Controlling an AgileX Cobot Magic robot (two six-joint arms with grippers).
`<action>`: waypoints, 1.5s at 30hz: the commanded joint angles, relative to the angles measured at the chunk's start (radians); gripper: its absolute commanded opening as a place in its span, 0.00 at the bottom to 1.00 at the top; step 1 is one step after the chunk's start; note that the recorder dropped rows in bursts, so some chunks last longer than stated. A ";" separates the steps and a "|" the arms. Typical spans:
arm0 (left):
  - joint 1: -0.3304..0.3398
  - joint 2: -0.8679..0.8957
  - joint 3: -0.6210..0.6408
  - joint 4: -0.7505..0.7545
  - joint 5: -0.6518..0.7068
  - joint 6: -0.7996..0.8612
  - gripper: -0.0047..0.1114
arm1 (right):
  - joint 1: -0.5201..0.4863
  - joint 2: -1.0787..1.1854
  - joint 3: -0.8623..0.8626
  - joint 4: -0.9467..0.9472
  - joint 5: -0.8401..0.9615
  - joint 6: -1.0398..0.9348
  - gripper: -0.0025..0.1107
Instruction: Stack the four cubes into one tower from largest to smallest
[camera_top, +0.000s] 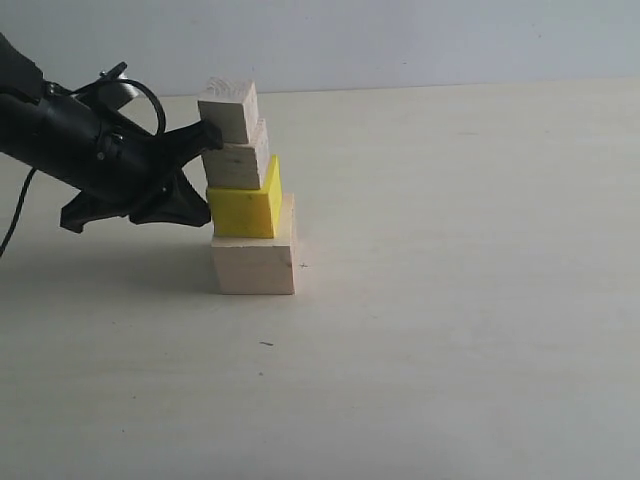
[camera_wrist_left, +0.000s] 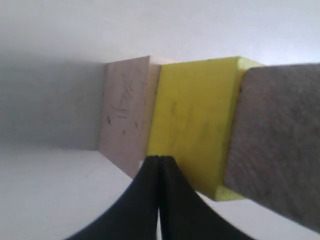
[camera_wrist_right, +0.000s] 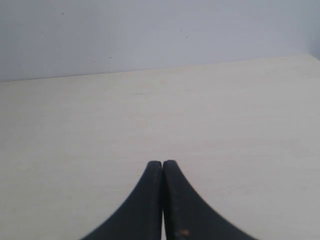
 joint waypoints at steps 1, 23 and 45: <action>0.005 0.000 0.003 -0.020 0.010 0.011 0.04 | -0.007 -0.007 0.004 -0.004 -0.006 -0.008 0.02; 0.059 -0.084 0.003 0.110 0.062 0.030 0.04 | -0.007 -0.007 0.004 -0.006 -0.006 -0.008 0.02; 0.092 -0.858 0.106 0.371 0.153 0.089 0.04 | -0.007 -0.007 0.004 -0.006 -0.006 -0.008 0.02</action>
